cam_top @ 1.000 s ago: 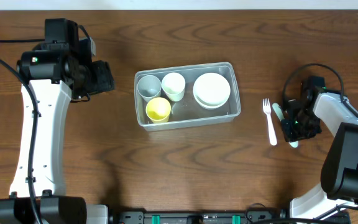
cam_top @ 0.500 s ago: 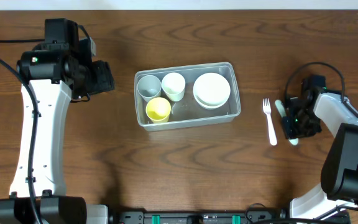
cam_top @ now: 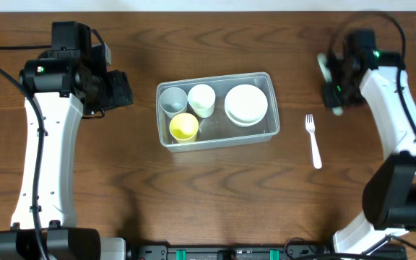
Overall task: Pack container
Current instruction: 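Carry the spoon into the container in front of the bowls and release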
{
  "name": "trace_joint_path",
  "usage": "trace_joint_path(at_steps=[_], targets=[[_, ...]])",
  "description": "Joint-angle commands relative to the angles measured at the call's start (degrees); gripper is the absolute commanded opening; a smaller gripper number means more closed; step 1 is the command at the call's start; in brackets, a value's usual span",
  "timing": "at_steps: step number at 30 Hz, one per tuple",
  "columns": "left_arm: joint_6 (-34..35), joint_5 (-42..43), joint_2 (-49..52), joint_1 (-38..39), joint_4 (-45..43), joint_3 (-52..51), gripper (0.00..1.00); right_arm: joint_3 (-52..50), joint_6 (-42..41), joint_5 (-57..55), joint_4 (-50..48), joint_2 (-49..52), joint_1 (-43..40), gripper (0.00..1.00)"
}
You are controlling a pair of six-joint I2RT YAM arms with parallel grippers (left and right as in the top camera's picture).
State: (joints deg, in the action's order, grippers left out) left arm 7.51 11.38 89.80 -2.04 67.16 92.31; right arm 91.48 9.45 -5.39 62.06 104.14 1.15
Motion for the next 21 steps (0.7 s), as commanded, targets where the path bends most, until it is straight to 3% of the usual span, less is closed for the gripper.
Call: trace_joint_path(at_steps=[1, 7, 9, 21], targets=[[0.1, -0.4, 0.2, -0.2, 0.3, -0.2, 0.62, 8.1, 6.3, 2.1, 0.5, -3.1, 8.1, 0.01], [0.1, -0.4, 0.2, -0.2, 0.3, -0.2, 0.62, 10.2, 33.8, 4.2, -0.3, -2.5, 22.2, 0.01], [0.1, -0.5, 0.2, -0.2, 0.3, -0.2, 0.62, 9.7, 39.5, 4.2, -0.3, -1.6, 25.5, 0.01], [0.1, -0.4, 0.2, -0.2, 0.5, -0.2, 0.62, 9.5, 41.0, 9.1, 8.6, 6.4, 29.7, 0.01]])
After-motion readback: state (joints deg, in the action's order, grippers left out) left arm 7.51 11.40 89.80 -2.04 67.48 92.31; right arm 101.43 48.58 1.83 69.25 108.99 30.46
